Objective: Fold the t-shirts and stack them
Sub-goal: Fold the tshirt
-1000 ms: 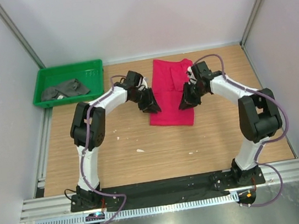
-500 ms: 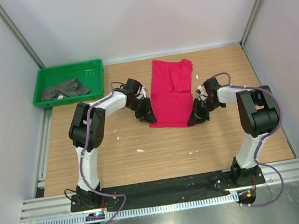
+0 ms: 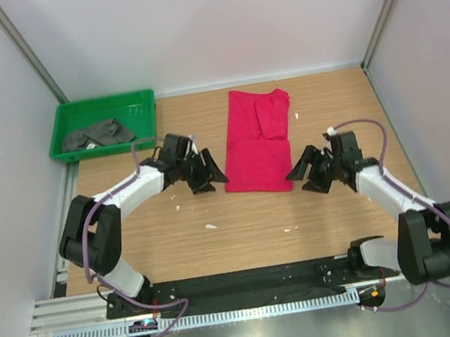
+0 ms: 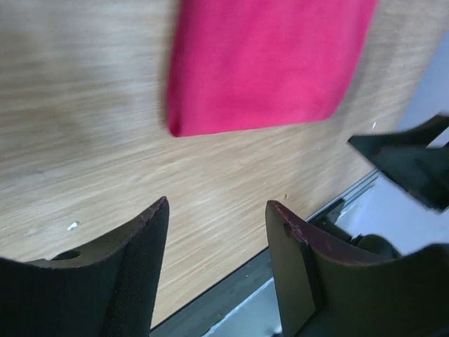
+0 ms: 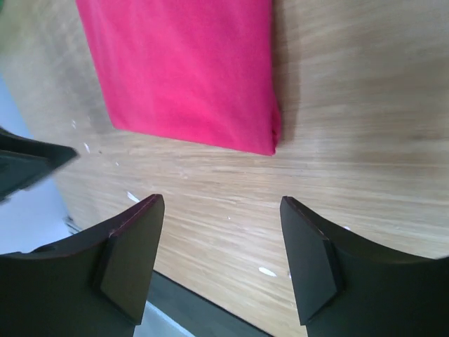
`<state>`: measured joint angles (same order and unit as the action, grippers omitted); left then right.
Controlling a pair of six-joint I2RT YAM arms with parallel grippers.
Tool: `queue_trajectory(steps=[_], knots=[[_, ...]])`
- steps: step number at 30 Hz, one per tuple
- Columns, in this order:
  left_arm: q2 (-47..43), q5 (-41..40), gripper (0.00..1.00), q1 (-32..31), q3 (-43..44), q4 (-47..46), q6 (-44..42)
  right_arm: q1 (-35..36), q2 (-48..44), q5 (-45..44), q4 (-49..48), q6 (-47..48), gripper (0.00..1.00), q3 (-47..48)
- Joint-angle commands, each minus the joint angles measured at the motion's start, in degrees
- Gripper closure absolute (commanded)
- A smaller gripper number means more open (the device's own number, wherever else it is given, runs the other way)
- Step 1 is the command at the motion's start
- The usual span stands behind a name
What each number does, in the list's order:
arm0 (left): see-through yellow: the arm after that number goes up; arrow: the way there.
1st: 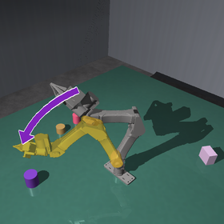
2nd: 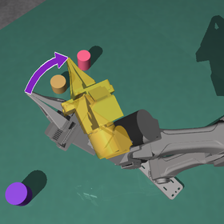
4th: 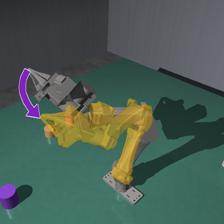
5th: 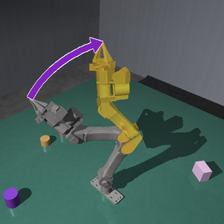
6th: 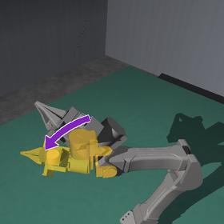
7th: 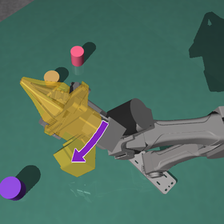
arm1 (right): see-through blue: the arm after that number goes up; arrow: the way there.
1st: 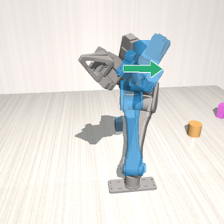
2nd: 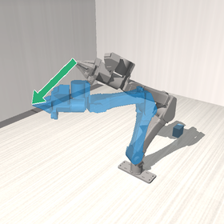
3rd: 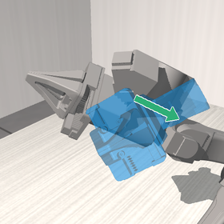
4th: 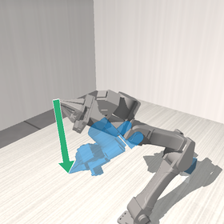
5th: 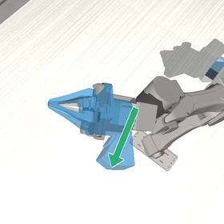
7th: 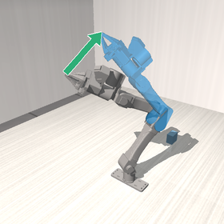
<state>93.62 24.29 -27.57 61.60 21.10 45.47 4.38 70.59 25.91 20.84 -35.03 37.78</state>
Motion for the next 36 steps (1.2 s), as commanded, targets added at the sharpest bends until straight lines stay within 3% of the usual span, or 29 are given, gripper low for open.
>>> queue_trajectory(steps=[1, 3, 6, 13, 16, 17, 18, 21, 25, 29, 36], knots=[[0.33, 2.95, 0.41, 1.2, -9.64, -21.34, 19.01, 0.28, -5.1, 0.28, -20.1, -17.68, 0.26, -11.47], [0.16, 0.94, 0.42, 1.21, -14.9, -32.81, 24.11, 0.36, -6.51, -1.82, -28.64, -24.29, 0.27, -17.29], [0.77, -2.49, 0.43, 1.21, -18.44, -40.32, 32.29, 0.36, -7.48, -5.07, -32.7, -27.11, 0.28, -20.8], [3.41, -5.75, 0.43, 1.21, -21.7, -43.43, 37.67, 0.45, -1.86, -5.78, -38.51, -28.0, 0.36, -22.4], [4.28, -4.79, 0.44, 1.29, -18.38, -34.67, 32.77, 0.45, 2.7, -7.28, -25.36, -15.99, 0.39, -14.6], [4.9, -4.35, 0.44, 1.38, -14.53, -31.07, 27.01, 0.54, 4.37, -6.93, -18.45, -12.99, 0.4, -10.23], [5.25, -3.99, 0.45, 1.29, -12.58, -22.94, 23.73, 0.63, 6.12, -7.19, -15.94, -10.61, 0.4, -8.62], [6.48, -5.83, 0.41, 1.38, -5.9, -10.93, 11.68, 0.72, 8.6, -9.21, -8.38, -3.03, 0.39, -3.95], [11.48, -3.74, 0.37, 1.38, 0.61, -5.64, 2.02, 0.98, 13.24, -5.27, -8.88, 0.39, 0.39, -2.19], [17.28, 2.06, 0.39, 1.29, 4.22, -4.93, -0.65, 3.35, 19.57, -1.83, -9.85, 3.29, 0.42, 0.53], [21.07, 3.48, 0.4, 1.38, 5.98, -4.58, -3.19, 4.67, 23.19, -3.5, -10.73, 5.67, 0.42, 1.16]])
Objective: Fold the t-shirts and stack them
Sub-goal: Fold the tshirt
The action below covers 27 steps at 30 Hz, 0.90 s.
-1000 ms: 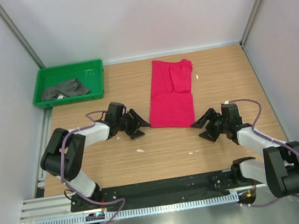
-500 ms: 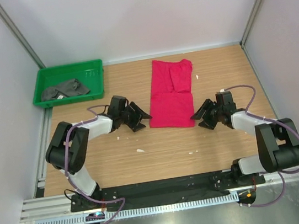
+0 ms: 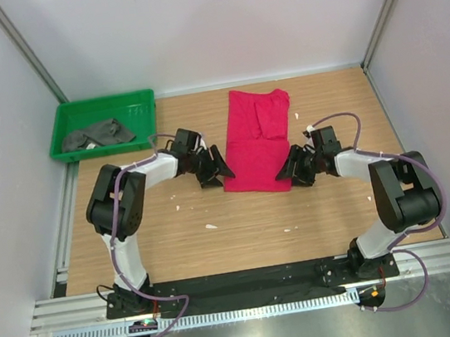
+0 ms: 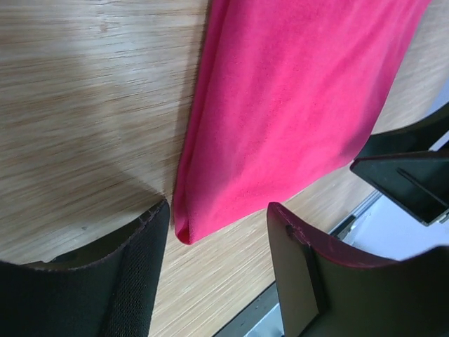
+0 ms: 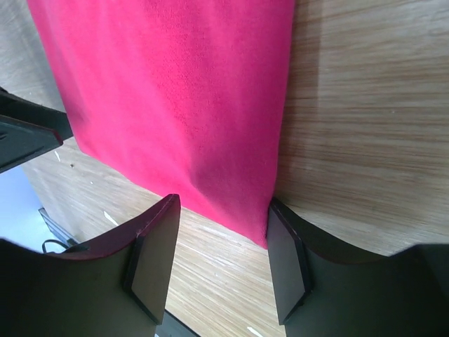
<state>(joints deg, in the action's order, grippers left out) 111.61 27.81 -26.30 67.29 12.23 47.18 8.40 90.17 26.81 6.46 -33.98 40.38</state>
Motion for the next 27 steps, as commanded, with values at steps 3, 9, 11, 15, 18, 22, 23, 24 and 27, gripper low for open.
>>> queue_trajectory(steps=[3, 9, 11, 15, 18, 22, 23, 24, 27], knots=[[4.84, 0.4, 0.4, 0.11, 1.44, 5.7, -6.74, 0.56, 3.35, -6.41, 5.14, 5.84, 0.42, -0.83], [6.6, 0.4, 0.42, 0.11, 2.32, 7.02, -8.94, 0.56, 3.34, -9.58, 8.31, 7.78, 0.4, 0.23], [7.04, 0.75, 0.42, 0.11, 2.41, 7.02, -8.95, 0.47, 3.96, -9.4, 8.22, 7.78, 0.4, 0.14], [7.65, 0.23, 0.44, 0.11, 2.15, 7.11, -9.12, 0.56, 4.14, -10.19, 7.6, 7.7, 0.4, -0.48], [7.48, -1.09, 0.44, 0.11, 2.23, 8.07, -9.56, 0.56, 3.44, -11.86, 8.31, 8.14, 0.4, -0.57], [6.25, -3.03, 0.44, 0.2, 2.32, 9.91, -10.35, 0.38, 3.08, -11.95, 9.8, 8.49, 0.4, -0.04], [6.07, -3.11, 0.43, 0.2, 2.32, 10.18, -10.35, 0.3, 3.08, -12.13, 10.32, 8.31, 0.4, -0.04], [5.81, -3.12, 0.42, 0.2, 2.06, 9.92, -10.27, 0.12, 2.91, -12.3, 10.68, 8.23, 0.4, -0.13], [5.81, -2.41, 0.41, 0.29, 1.62, 8.95, -10.44, 0.03, 2.47, -12.74, 9.71, 8.31, 0.39, -1.27]])
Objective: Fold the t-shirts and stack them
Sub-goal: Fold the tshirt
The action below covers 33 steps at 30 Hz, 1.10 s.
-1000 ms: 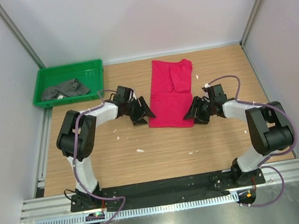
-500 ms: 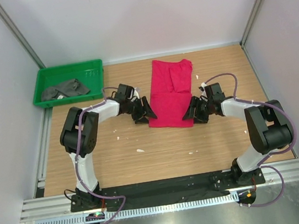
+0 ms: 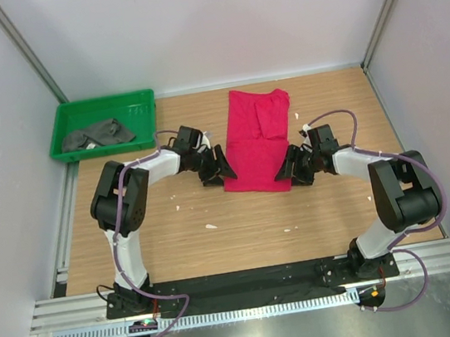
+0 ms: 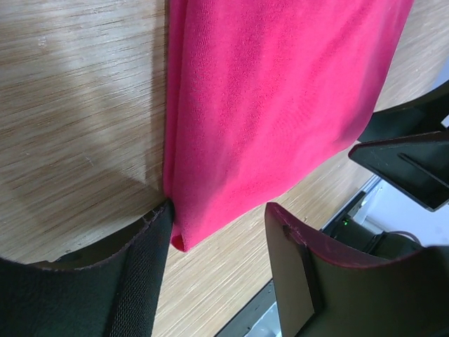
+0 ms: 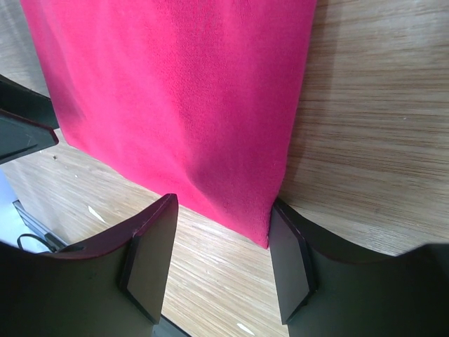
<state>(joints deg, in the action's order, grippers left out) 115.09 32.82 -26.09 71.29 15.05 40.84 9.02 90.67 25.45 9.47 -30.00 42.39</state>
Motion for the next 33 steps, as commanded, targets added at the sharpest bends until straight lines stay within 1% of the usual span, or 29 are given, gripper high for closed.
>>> queue_trajectory(steps=[1, 6, 15, 23, 24, 27, 33], knots=[[2.68, -7.33, 0.41, 0.07, -2.03, 6.13, -4.62, -0.75, 2.14, -11.65, 6.87, 4.68, 0.4, -3.28], [3.47, -8.91, 0.41, 0.24, 0.08, 7.53, -7.53, -1.1, 2.31, -13.23, 7.49, 6.09, 0.39, -2.49], [6.55, -8.39, 0.41, 0.77, 3.33, 8.33, -8.14, -2.69, 4.86, -12.97, 6.79, 6.09, 0.39, -1.17], [8.05, -5.05, 0.43, 1.3, 2.72, 4.47, -6.04, -2.77, 7.05, -10.52, 6.69, 6.7, 0.39, 0.49], [8.31, -4.35, 0.44, 1.3, 2.89, 4.03, -5.86, -2.69, 7.5, -8.07, 6.61, 6.53, 0.39, 0.67], [9.1, -3.47, 0.46, 1.3, 3.24, 3.5, -5.16, -2.51, 8.29, -6.91, 6.0, 4.35, 0.41, -0.2], [9.98, -2.85, 0.5, 1.3, 3.07, 2.71, -4.28, -1.46, 9.78, -4.89, 4.15, 2.32, 0.48, -2.05]])
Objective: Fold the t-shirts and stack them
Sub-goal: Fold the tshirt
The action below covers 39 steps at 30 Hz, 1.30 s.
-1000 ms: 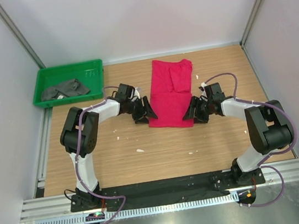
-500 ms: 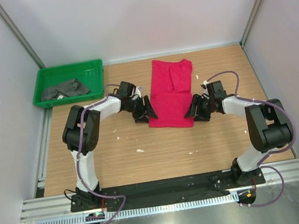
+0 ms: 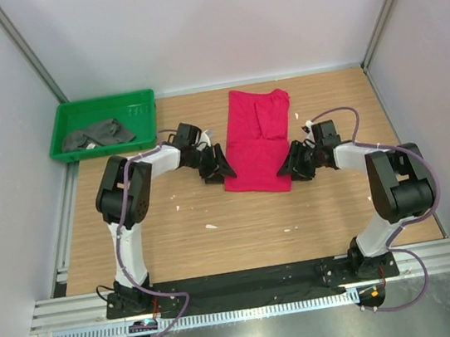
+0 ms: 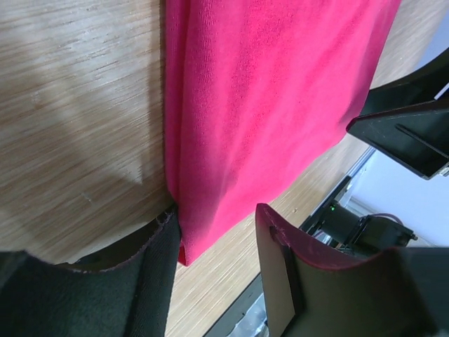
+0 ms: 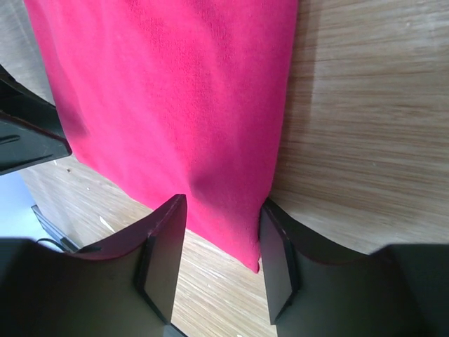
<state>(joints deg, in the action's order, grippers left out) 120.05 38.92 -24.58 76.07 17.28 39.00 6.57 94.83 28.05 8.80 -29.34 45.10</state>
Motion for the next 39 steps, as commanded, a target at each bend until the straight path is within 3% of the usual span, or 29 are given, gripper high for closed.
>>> queue_trajectory(steps=[1, 3, 7, 9, 10, 13, 19, 23, 32, 39], knots=[[5.11, -8.68, 0.51, -0.21, -1.63, 0.48, -2.44, 0.99, 5.55, -7.4, 4.74, 1.57, 0.49, -4.85], [5.63, -8.42, 0.53, -0.21, -1.54, 0.48, -2.35, 0.99, 5.72, -7.23, 4.21, 1.48, 0.52, -4.85], [6.07, -7.8, 0.66, -0.12, -1.72, 0.04, -1.83, 0.99, 6.6, -4.85, 2.37, -0.36, 0.62, -5.2], [5.9, -7.8, 0.71, -0.12, -2.07, -0.14, -1.83, 0.99, 6.69, -4.06, 0.61, -1.15, 0.77, -5.72], [5.81, -7.8, 0.8, -0.03, -2.16, -0.23, -1.74, 0.99, 6.6, -3.54, 0.0, -1.76, 0.88, -5.9], [5.72, -6.93, 1.0, 0.14, -2.95, -0.67, -1.3, 0.82, 6.25, -1.69, -1.41, -2.38, 0.99, -6.17], [0.38, -5.87, 1.0, 0.41, -9.18, -4.18, 1.68, 0.2, 1.69, -0.11, -0.1, -1.77, 0.99, -9.32], [-6.57, -5.08, 1.0, 0.15, -18.73, -8.65, 4.93, 0.11, -3.67, 2.36, 1.39, -2.03, 0.99, -13.63], [-28.34, -6.66, 1.0, -3.8, -38.69, -10.95, 10.03, 5.54, -24.31, 4.64, 9.65, -6.33, 0.98, -24.17], [-47.26, -11.76, 1.0, -10.84, -50.14, -12.27, 21.54, 13.11, -42.95, 2.8, 15.54, -16.96, 0.98, -28.31]])
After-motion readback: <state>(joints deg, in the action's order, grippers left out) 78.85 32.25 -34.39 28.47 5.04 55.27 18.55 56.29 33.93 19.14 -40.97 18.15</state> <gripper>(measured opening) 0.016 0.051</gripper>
